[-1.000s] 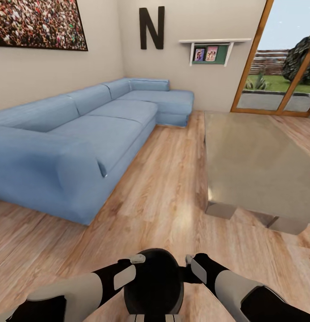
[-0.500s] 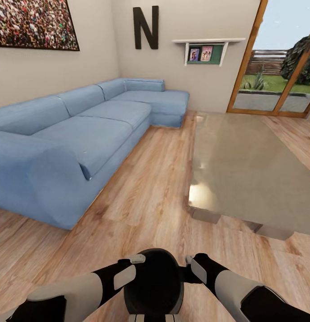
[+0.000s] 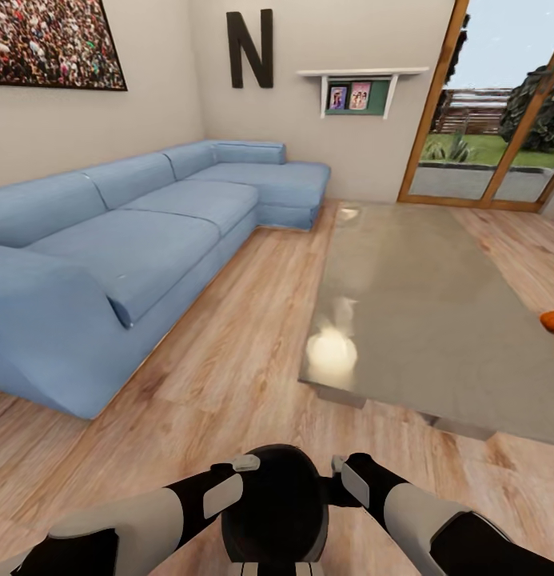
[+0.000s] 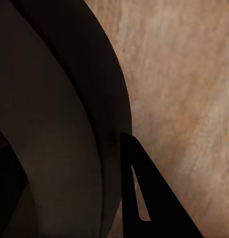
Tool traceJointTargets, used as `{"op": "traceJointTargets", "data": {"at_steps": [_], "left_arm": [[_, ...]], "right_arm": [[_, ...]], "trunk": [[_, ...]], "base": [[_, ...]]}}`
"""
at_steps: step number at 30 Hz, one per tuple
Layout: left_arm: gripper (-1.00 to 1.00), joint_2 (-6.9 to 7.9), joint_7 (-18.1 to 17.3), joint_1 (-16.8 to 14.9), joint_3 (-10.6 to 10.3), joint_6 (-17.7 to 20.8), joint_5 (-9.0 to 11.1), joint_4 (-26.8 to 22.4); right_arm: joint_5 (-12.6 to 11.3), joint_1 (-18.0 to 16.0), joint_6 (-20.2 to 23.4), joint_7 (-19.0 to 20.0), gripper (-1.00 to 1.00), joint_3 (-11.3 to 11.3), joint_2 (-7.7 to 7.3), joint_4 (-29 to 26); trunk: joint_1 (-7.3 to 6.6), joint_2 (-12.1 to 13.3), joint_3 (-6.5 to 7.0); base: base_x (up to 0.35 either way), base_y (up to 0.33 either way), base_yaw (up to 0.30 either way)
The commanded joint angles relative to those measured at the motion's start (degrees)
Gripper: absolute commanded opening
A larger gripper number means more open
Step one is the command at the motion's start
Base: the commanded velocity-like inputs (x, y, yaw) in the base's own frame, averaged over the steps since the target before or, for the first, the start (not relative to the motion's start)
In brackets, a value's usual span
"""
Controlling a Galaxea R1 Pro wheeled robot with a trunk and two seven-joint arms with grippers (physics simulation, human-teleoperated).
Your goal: Place each of the two pumpkins and all three candles from the living room inside a cabinet in the living room (use any cabinet), then make sure every cabinet is closed, and position the cauldron so it is next to a table in the living room.
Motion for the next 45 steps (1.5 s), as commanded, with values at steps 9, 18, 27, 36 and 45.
{"op": "traceJointTargets", "data": {"at_steps": [9,18,27,36,45], "left_arm": [[-1.0,-0.25,0.11,-0.07,1.47,-0.36,-2.09,0.2],[-1.0,-0.25,0.11,-0.07,1.47,-0.36,-2.09,0.2],[-1.0,-0.25,0.11,-0.07,1.51,-0.44,-2.09,0.2],[-1.0,-0.25,0.11,-0.07,1.54,-0.45,-2.09,0.2],[1.0,-0.33,0.11,-0.07,1.49,-0.45,-2.09,0.12]], "right_arm": [[1.75,0.01,-0.06,0.04,-1.0,-1.93,0.32,0.15],[1.75,0.01,-0.06,0.04,-1.0,-1.93,0.32,0.15],[1.75,0.01,-0.06,0.04,-1.0,-1.93,0.29,0.15],[1.75,0.01,-0.06,0.04,-1.0,-1.93,0.23,0.15],[1.75,0.01,-0.13,0.04,1.0,-1.93,0.24,0.15]], "trunk": [[-0.01,0.0,0.01],[-0.01,0.0,0.01],[-0.01,0.0,0.01],[-0.01,0.0,0.01],[-0.01,0.0,0.01]], "base": [[0.098,-0.327,0.0],[0.098,-0.327,0.0],[0.09,-0.262,0.0],[0.006,-0.011,0.0],[0.0,0.0,0.0]]}}
